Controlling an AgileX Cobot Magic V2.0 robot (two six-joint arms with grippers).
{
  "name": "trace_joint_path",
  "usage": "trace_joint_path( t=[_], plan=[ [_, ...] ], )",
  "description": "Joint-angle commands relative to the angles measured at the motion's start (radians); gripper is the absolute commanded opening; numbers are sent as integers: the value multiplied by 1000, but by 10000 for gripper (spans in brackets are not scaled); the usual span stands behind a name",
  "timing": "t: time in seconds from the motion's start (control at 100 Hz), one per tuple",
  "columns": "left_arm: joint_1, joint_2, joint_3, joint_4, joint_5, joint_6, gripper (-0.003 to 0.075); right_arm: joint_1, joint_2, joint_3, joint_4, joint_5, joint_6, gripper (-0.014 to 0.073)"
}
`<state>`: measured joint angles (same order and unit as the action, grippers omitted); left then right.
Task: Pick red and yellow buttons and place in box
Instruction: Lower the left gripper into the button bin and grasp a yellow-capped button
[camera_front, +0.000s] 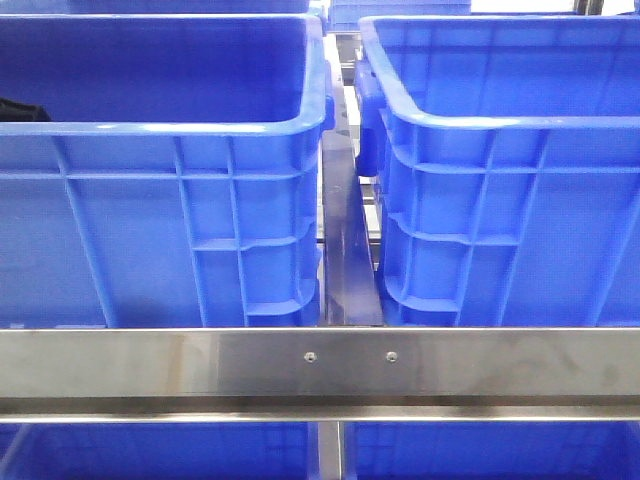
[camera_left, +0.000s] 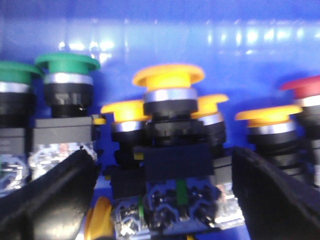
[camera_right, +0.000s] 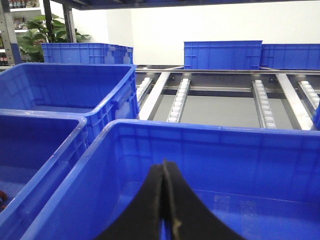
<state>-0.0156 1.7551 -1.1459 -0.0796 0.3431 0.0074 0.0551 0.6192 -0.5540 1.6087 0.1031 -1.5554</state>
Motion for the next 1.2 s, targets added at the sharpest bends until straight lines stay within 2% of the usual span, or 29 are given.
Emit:
trace_joint_path(
  t=[0.0, 0.09, 0.19, 0.45, 0.56, 0.91, 1.05, 1.19],
  plan=[
    [0, -35, -30, -3, -63, -7, 531, -2, -2, -26, 10, 14, -7, -68],
    [0, -35, -30, -3, -63, -7, 506, -2, -2, -26, 10, 14, -7, -68],
    [0, -35, -30, -3, -63, -7, 435, -2, -2, -26, 10, 14, -7, -68],
    [0, -41, -30, -3, -58, -7, 78, -2, -2, -26, 10, 14, -7, -68],
    [0, -69, -30, -3, -47, -7, -15, -2, -2, -26, 10, 14, -7, -68],
    [-32, -286, -30, -3, 97, -7, -19, -2, -2, -26, 10, 14, -7, -68],
    [-106, -391, -30, -6, 164, -7, -19, -2, -2, -26, 10, 14, -7, -68],
    [-234, -489, -30, -6, 189, -7, -19, -2, -2, -26, 10, 14, -7, -68]
  ],
)
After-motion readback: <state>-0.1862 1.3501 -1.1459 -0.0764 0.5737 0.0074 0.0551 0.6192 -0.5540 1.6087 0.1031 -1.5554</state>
